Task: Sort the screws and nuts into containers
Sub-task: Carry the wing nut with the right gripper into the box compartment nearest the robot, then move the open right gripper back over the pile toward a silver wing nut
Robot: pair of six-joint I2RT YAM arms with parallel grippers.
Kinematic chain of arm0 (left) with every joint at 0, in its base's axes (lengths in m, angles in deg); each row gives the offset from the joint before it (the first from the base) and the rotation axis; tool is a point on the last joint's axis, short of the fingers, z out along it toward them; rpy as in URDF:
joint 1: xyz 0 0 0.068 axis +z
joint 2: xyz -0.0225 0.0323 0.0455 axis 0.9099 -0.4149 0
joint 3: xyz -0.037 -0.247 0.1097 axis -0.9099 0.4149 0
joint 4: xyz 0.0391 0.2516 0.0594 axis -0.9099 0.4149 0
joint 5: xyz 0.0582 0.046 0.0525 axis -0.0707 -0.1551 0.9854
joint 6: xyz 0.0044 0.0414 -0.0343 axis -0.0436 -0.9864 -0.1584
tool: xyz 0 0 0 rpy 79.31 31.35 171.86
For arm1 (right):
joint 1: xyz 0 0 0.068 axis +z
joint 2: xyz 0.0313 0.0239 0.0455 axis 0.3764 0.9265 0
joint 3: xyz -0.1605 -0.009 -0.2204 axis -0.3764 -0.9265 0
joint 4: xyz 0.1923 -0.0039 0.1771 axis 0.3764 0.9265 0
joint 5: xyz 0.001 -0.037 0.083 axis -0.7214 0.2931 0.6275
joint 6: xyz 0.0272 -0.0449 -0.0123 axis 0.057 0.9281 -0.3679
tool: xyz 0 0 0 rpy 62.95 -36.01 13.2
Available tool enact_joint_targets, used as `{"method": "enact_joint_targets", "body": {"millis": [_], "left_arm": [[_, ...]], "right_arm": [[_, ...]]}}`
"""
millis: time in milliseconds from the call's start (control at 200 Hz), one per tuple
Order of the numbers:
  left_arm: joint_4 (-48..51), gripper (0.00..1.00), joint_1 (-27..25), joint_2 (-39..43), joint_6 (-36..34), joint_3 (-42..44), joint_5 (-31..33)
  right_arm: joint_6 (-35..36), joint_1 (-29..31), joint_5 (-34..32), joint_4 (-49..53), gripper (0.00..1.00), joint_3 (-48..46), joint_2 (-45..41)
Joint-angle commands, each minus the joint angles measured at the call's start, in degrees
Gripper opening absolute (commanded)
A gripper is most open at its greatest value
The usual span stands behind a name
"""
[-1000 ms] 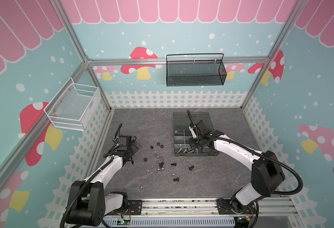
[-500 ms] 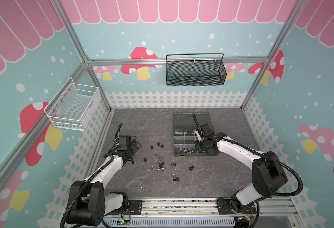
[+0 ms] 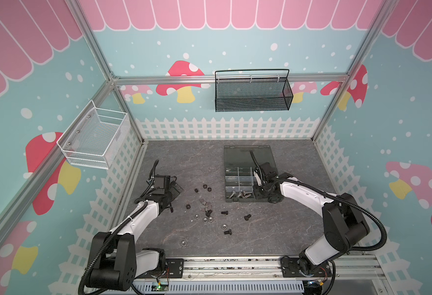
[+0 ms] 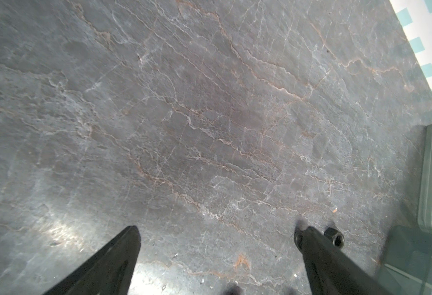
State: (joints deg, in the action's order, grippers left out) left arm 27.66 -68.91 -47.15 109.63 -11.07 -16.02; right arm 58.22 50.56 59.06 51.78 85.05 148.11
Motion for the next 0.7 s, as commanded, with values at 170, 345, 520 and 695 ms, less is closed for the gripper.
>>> {"method": "enact_joint_targets", "body": {"millis": [170, 345, 520, 695], "left_arm": [[-0.6, 1.0, 0.4, -0.1, 0.5, -0.1, -0.2], [-0.5, 1.0, 0.3, 0.4, 0.4, -0.1, -0.1], [-0.5, 1.0, 0.3, 0.3, 0.5, 0.1, -0.1], [-0.5, 1.0, 0.4, 0.2, 0.6, 0.2, 0.0]], "right_arm": [[-0.5, -0.2, 0.6, -0.1, 0.39, -0.4, 0.0], [-1.2, -0.1, -0.3, 1.5, 0.41, 1.4, -1.7], [-1.9, 1.5, -1.3, 2.1, 0.42, 3.8, -4.6], [-1.9, 6.8, -3.8, 2.4, 0.44, 7.5, -4.3]]}}
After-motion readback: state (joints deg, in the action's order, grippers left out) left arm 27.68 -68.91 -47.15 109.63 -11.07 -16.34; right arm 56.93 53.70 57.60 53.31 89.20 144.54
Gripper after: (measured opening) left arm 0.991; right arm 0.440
